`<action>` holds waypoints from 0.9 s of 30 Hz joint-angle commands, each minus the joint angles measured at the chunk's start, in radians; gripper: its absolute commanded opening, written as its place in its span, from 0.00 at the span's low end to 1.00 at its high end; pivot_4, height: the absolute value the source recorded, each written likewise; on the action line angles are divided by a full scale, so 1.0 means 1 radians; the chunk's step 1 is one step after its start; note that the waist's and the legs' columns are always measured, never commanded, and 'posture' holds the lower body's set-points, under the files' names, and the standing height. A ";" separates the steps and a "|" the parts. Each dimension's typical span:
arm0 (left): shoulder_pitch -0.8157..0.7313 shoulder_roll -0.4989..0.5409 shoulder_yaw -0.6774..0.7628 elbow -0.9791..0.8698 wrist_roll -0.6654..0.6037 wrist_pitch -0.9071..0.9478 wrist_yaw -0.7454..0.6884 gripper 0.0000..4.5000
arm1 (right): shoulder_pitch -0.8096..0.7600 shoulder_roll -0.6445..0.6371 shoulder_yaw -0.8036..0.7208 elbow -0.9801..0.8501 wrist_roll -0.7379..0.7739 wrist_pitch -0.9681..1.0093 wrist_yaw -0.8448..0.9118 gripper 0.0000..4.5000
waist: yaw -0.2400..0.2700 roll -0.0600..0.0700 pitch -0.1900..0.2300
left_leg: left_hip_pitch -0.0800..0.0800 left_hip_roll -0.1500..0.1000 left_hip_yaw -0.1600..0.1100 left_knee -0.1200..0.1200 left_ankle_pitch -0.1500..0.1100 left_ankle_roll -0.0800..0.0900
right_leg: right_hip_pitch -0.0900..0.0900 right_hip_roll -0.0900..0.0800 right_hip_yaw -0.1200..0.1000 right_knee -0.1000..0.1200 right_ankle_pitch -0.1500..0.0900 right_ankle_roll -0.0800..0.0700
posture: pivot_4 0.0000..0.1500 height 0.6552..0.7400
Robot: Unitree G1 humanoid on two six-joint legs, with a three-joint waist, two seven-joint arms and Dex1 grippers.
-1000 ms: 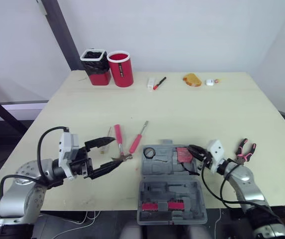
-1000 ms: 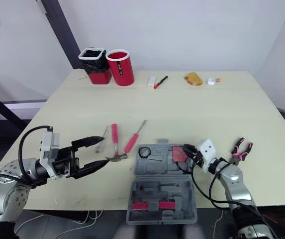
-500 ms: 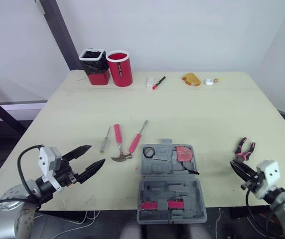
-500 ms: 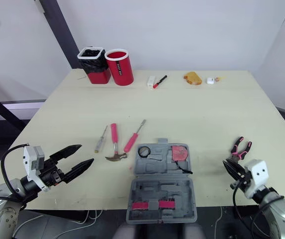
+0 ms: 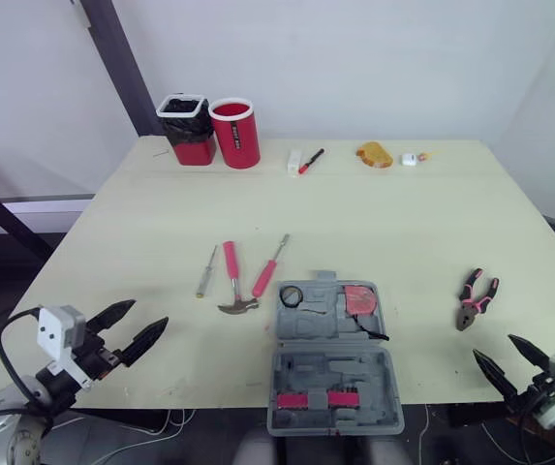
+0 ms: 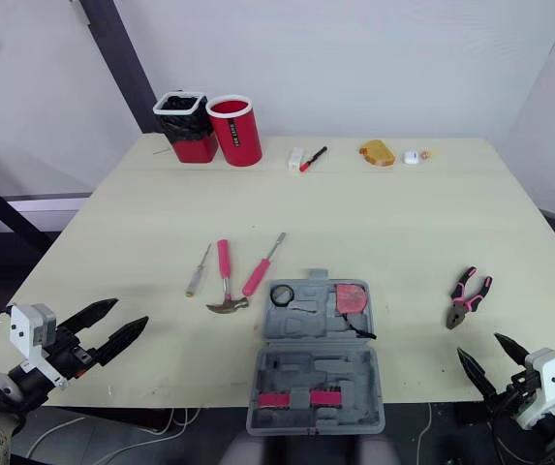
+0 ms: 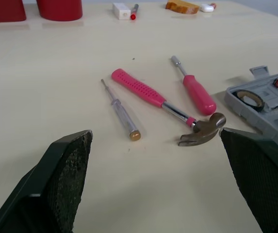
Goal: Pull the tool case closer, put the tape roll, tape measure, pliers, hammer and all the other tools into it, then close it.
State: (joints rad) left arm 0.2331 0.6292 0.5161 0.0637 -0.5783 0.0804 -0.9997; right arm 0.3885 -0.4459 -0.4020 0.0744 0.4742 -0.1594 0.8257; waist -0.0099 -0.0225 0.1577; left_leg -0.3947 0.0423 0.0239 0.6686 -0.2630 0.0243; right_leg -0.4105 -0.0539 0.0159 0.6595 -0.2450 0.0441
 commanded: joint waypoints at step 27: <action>-0.222 0.129 -0.292 -0.295 0.013 0.066 -0.217 1.00 | -0.207 0.211 0.133 -0.318 -0.249 0.400 -0.669 0.99 | -0.001 0.001 0.000 | -0.002 -0.001 0.000 0.000 0.000 0.000 | -0.001 0.000 0.000 0.000 0.000 0.000 | 1.00 0.97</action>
State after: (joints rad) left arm 0.0305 0.7392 0.2282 -0.1832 -0.5524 0.1393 -1.2053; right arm 0.1962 -0.2464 -0.2568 -0.2199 0.2483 0.2254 0.2213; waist -0.0113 -0.0219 0.1576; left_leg -0.3965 0.0417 0.0233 0.6685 -0.2630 0.0242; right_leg -0.4118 -0.0537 0.0159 0.6602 -0.2447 0.0436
